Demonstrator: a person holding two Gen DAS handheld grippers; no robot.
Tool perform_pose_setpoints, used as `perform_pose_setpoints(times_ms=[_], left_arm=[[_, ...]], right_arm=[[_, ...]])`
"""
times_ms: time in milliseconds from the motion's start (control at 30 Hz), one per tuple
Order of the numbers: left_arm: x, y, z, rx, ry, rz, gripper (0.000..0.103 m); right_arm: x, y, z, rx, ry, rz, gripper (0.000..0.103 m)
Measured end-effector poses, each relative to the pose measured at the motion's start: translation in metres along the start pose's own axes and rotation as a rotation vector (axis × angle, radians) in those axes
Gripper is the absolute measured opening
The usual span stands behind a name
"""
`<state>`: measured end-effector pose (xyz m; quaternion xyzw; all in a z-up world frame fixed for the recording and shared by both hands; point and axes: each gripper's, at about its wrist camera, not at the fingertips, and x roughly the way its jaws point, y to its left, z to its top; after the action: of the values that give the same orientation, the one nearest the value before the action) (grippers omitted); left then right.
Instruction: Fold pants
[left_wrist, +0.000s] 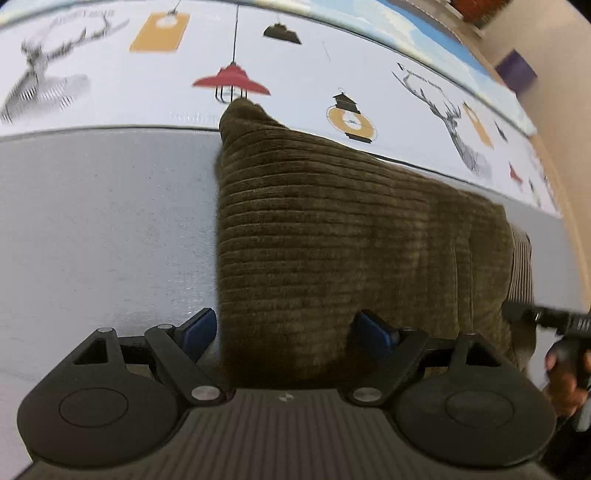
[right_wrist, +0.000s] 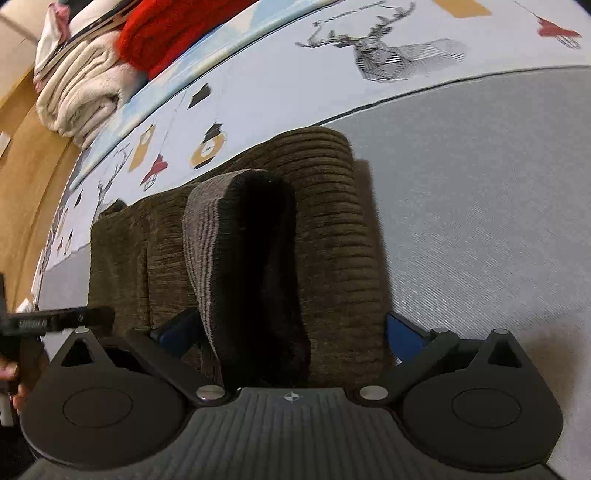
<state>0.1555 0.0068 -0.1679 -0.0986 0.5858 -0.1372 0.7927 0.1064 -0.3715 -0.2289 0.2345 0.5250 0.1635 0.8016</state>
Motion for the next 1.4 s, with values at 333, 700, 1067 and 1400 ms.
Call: perform_pose_setpoints(times_ms=[333,700,1067,1400], left_arm=[[-0.010,-0.032,0.027,0.220,-0.210,0.093,0.032],[-0.056,-0.010,0.064,0.254,-0.553,0.284,0.031],[-0.071,0.021,0.073,0.186,-0.516,0.302,0.050],[-0.048,0.025,0.054,0.199,-0.243,0.293,0.066]], right_arm=[[-0.007,0.036,0.017,-0.145,-0.161,-0.035,0.062],[0.004,0.107,0.070,-0.302,-0.454,0.020,0.050],[0.073,0.126,0.114,-0.213,-0.331,-0.319,0.077],[0.069,0.136,0.097,-0.196,-0.258,-0.282,0.077]])
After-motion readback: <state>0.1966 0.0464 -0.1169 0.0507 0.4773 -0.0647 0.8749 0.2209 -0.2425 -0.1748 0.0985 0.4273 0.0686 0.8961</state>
